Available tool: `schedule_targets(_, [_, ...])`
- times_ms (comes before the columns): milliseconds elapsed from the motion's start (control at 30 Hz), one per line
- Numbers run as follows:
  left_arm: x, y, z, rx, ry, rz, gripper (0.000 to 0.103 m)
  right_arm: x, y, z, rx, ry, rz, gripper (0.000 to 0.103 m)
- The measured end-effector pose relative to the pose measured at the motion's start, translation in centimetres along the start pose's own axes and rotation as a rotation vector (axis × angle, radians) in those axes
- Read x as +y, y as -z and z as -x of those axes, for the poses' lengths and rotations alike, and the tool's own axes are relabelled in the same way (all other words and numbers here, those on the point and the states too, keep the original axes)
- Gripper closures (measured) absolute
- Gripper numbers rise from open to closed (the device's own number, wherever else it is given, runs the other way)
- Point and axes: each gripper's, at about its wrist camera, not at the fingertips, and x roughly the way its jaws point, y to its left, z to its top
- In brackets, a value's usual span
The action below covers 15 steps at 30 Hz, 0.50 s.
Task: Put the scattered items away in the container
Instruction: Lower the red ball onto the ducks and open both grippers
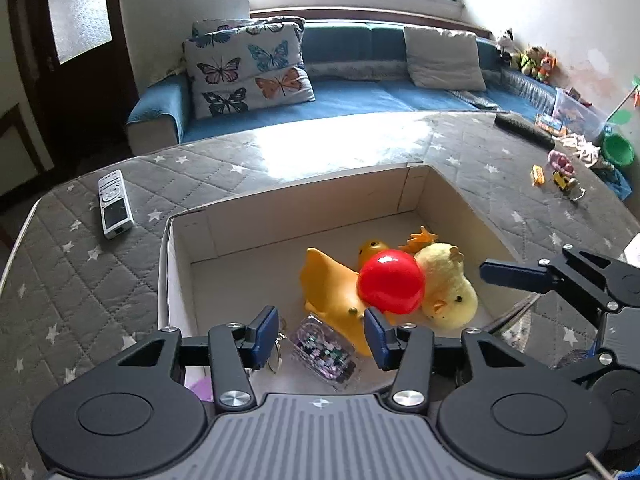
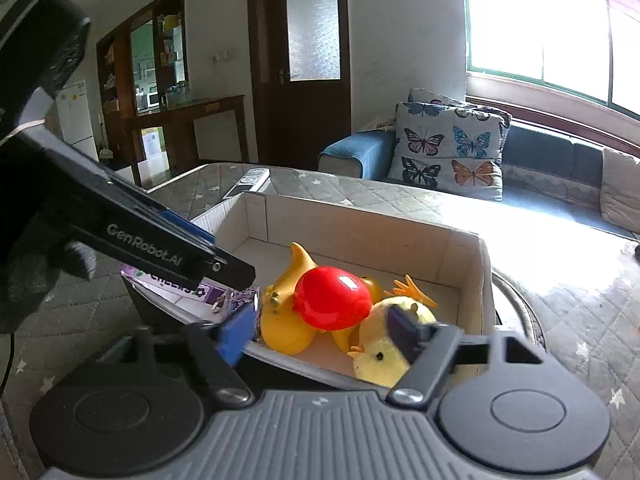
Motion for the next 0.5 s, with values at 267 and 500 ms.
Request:
schedule_targets(267, [0.0,1.3,1.8,-0.043,0.008,0.047,0.055,0.9,0.6,1.7,-0.025,0.015,-0.018,0.006])
schedule_targets(500, [-0.1,2.5,3.1,-0.062,-0.002,0.082,0.055,1.8,1.1,2.7,-0.038,0.046,-0.029,0.0])
